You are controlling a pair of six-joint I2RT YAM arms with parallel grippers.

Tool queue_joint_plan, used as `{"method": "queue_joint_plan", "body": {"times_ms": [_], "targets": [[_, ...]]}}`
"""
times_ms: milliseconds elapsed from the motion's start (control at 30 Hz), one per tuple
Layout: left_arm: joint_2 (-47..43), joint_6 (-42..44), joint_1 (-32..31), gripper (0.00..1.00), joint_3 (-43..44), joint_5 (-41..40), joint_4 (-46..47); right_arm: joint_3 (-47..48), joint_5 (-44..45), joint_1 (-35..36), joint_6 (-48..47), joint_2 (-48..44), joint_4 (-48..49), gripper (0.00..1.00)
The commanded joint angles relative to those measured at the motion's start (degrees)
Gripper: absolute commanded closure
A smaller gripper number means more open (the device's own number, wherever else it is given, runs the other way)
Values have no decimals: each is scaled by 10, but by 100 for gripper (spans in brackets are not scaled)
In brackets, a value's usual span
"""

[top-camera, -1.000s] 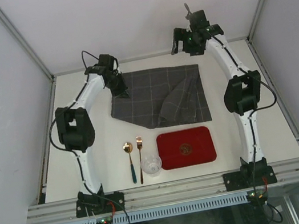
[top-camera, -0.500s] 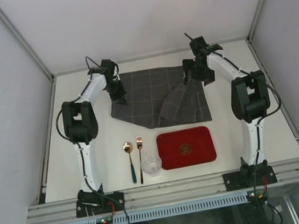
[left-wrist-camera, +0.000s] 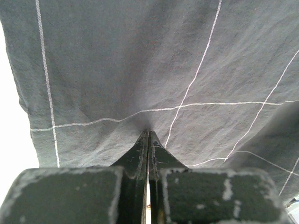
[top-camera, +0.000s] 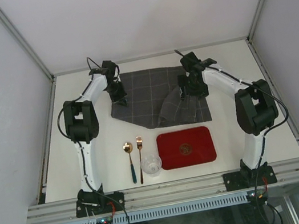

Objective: Set the dinner table for one person
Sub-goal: Flatten out the napkin at the center of the board.

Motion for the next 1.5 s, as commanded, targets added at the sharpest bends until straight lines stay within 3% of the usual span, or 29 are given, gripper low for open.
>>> {"method": "queue_joint_plan", "body": {"times_ms": [0,233,1467], "targets": [[-4,12,1,100,22,-8,-2,-29,17,12,21,-27,20,29],[-1,12,1,100,20,-5,-1,-62,13,16,30,-24,35,44],[12,11,1,100,10,-3,4,-113,5,92,58,10,50,49]]}}
